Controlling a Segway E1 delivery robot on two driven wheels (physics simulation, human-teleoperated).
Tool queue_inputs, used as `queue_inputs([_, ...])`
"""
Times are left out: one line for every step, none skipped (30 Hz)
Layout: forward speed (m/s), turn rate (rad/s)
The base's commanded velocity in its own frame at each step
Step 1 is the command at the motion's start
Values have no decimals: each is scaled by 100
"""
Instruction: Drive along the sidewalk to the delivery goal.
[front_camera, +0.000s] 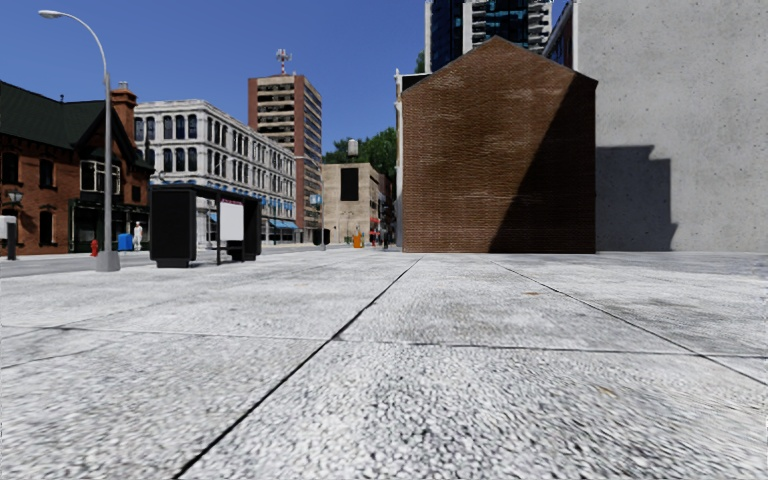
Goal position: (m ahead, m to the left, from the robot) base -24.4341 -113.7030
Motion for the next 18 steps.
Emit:
queue_inputs([74,-37])
queue_inputs([74,-37])
queue_inputs([74,-37])
queue_inputs([74,-37])
queue_inputs([74,-37])
queue_inputs([74,-37])
queue_inputs([74,-37])
queue_inputs([74,-37])
queue_inputs([74,-37])
queue_inputs([74,-37])
queue_inputs([74,-37])
queue_inputs([74,-37])
queue_inputs([74,-37])
queue_inputs([74,-37])
queue_inputs([74,-37])
queue_inputs([74,-37])
queue_inputs([74,-37])
queue_inputs([75,-37])
